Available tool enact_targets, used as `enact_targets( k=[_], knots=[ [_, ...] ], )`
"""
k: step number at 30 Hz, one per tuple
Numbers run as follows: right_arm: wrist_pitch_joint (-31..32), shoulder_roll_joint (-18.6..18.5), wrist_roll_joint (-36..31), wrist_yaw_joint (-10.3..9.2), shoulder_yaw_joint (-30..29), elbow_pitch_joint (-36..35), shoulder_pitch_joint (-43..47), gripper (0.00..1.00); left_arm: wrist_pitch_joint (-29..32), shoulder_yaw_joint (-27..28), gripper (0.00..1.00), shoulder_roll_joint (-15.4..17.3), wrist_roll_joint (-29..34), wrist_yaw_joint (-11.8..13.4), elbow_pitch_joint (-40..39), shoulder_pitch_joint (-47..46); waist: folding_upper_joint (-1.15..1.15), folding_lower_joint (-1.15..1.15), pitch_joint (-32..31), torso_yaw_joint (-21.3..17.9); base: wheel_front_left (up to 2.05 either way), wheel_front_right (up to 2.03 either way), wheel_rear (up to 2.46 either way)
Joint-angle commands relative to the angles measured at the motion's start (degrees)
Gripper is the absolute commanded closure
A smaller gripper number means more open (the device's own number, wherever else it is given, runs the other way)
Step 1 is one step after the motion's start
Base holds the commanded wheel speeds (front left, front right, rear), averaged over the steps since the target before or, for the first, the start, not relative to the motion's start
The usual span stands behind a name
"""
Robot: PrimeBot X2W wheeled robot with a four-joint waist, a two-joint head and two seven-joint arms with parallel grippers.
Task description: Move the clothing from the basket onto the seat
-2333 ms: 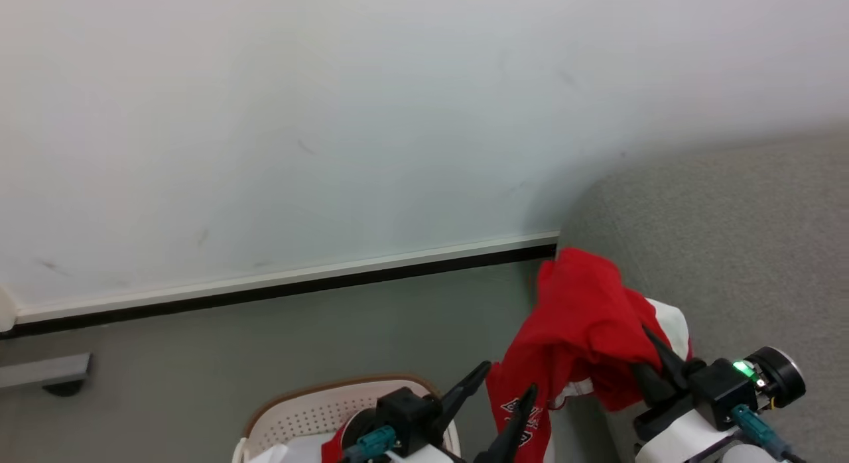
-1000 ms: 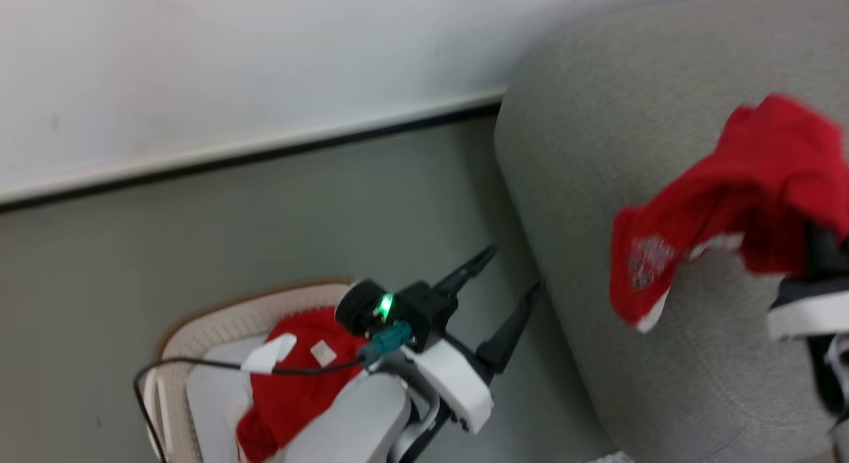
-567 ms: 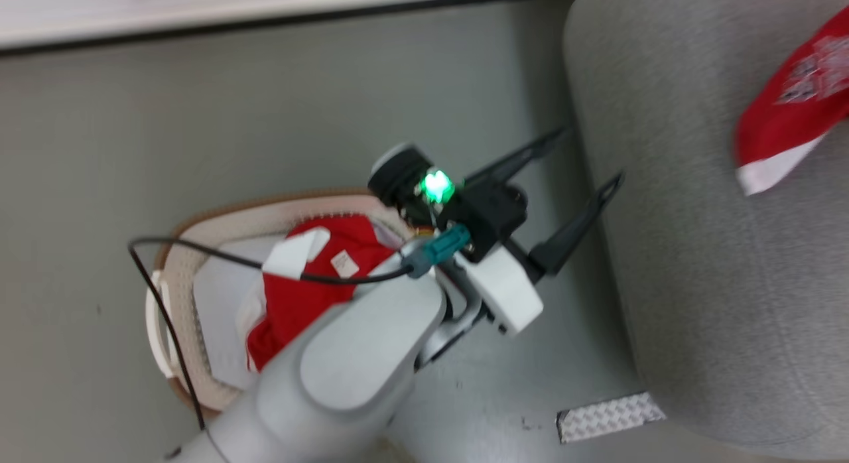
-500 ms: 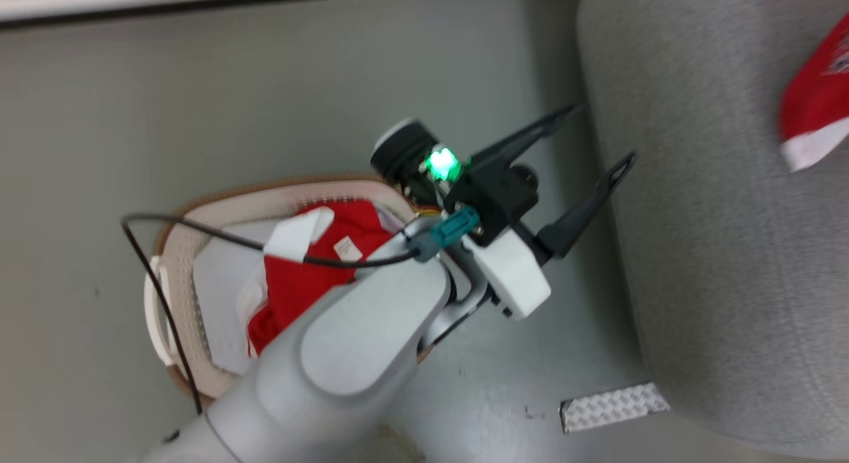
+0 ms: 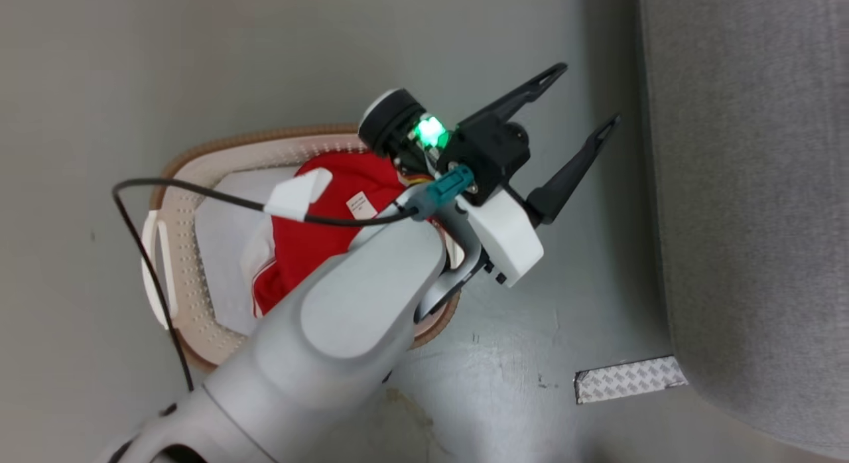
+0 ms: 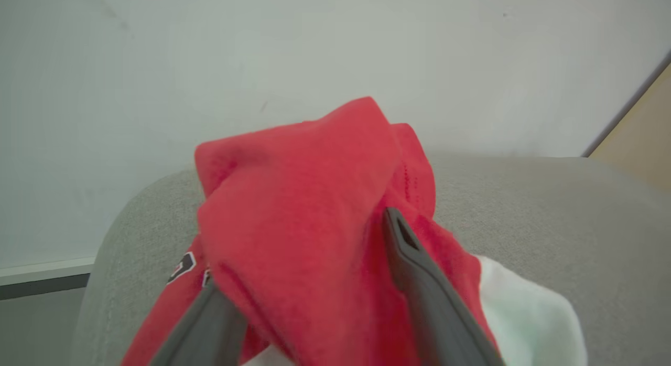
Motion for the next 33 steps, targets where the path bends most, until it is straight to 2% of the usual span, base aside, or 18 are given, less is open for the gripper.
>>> enact_targets(
  k=[1,14,26,33],
  knots=[
    [0.04,0.36,-0.43,-0.16,0.27,-0.83,2.47,0.0,-0.6,-0.33,0.0,0.13,-0.61,0.13,0.63,1.3,0.0,-0.02,-1.76,-0.53,0.0,0.0,0.0],
    [0.04,3.49,2.18,-0.16,6.83,-12.59,23.46,0.0,-3.87,1.65,0.0,0.59,-5.6,0.7,5.99,13.52,0.0,-0.02,-19.51,-2.07,0.0,0.0,0.0],
    [0.03,4.87,9.32,-0.17,14.19,-27.46,47.5,0.0,-3.88,11.93,0.0,2.09,-6.78,2.51,1.83,33.02,0.0,-0.02,-36.91,3.52,0.0,0.0,0.0],
    [0.04,6.6,10.51,-0.16,19.59,-32.73,56.8,0.0,-3.88,17.67,0.0,3.83,-5.19,3.41,-0.75,44.14,0.0,-0.02,-41.85,7.14,0.0,0.0,0.0]
  ],
)
